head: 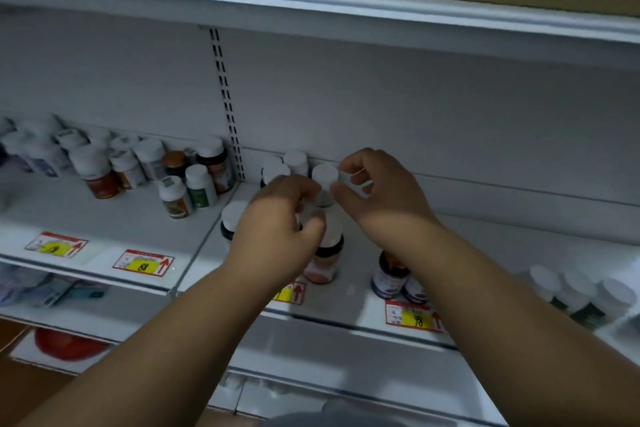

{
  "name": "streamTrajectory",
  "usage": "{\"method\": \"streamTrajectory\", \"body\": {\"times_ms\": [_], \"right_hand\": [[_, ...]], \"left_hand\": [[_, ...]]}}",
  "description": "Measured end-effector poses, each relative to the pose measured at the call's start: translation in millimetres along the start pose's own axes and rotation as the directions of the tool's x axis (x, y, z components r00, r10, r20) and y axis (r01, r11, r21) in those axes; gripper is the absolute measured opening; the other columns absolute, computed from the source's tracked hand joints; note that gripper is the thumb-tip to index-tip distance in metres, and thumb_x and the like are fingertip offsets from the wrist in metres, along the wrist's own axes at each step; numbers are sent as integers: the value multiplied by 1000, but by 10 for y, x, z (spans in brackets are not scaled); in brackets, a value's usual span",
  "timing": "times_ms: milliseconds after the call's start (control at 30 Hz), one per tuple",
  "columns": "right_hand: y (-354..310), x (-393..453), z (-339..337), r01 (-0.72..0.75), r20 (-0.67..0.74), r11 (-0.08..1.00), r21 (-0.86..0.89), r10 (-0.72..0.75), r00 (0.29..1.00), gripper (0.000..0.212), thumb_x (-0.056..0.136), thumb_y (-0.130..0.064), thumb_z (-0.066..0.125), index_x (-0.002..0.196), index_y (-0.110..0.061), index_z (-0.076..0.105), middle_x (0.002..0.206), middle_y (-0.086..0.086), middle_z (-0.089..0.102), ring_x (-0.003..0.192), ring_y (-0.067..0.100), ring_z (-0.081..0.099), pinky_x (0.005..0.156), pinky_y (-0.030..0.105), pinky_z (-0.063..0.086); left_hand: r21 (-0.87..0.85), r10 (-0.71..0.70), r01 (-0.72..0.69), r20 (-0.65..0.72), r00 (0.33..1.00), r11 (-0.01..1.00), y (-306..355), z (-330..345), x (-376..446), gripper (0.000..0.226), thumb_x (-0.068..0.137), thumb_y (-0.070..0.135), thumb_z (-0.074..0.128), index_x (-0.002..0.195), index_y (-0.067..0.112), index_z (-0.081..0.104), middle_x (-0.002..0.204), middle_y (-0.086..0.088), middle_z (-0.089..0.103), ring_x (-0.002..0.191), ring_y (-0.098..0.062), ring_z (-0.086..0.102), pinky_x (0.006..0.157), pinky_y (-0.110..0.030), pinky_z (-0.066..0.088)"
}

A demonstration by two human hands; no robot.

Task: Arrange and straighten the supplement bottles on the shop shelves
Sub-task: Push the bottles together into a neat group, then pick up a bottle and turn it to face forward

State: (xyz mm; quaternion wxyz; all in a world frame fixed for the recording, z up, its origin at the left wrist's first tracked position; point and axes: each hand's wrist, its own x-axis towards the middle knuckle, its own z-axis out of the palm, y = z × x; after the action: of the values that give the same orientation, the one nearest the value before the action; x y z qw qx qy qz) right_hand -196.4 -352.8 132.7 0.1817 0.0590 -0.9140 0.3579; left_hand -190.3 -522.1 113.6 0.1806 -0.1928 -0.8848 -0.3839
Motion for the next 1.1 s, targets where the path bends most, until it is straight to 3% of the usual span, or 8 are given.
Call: {"method": "streamTrajectory", "body": {"times_ms": [167,267,433,533,667,867,1000,1100], "right_hand": [[178,530,464,-99,147,980,-170,125,981,39,93,-33,60,129,-18,54,125,8,52,106,19,54,84,24,39],[279,792,662,-172,316,916,-362,295,902,52,95,-31,58,142,-13,44,141,17,42,125,31,45,100,35,39],[454,917,874,-146,281,878,-455,298,912,39,88,-18,64,123,-2,58,128,22,54,116,36,52,94,37,43],[560,945,991,-166,216,891,-422,277,936,42,84,-18,69,121,-3,55,128,20,52,117,34,49,92,36,39],[635,952,1034,-212,179,897,-389,299,937,46,81,-27,74,115,-7,50,120,16,47,105,31,51,78,33,38],[278,696,681,-374,-100,904,209,400,911,36,81,-38,71,110,-23,54,103,-4,57,89,16,57,65,26,45],[-158,354,301,-365,29,680,636,451,892,41,71,-55,73,91,-20,68,88,1,70,78,17,64,68,37,51],[-386,133,123,-420,219,384,822,467,857,58,55,-53,82,85,-7,63,79,8,73,75,21,71,70,38,59]], "left_hand": [[-3,64,-64,96,993,998,-399,-166,354,19,83,20,63,102,19,62,95,2,57,87,-19,55,74,-30,43],[-13,37,-35,204,978,999,-586,-216,550,18,86,24,62,104,27,57,99,6,55,87,-13,53,71,-27,40],[-7,23,-22,273,962,1000,-777,-224,745,20,90,30,59,109,25,57,104,6,55,88,-11,53,70,-20,38],[-25,43,-37,275,960,999,-831,-214,804,22,90,29,59,111,22,57,105,5,56,88,-12,54,75,-25,41],[-61,53,-37,290,955,997,-876,-188,848,23,90,27,60,113,25,57,106,8,55,90,-9,53,68,-10,35],[-153,42,5,302,953,988,-792,-220,852,34,90,41,57,120,26,53,110,10,51,95,-6,50,77,-15,37],[-299,0,95,301,954,950,-560,-307,709,44,88,68,35,113,38,54,109,18,54,94,13,50,72,0,35],[-458,-79,247,354,932,854,-359,-327,540,57,78,75,29,110,41,61,108,24,59,98,11,53,86,-11,39]]}}
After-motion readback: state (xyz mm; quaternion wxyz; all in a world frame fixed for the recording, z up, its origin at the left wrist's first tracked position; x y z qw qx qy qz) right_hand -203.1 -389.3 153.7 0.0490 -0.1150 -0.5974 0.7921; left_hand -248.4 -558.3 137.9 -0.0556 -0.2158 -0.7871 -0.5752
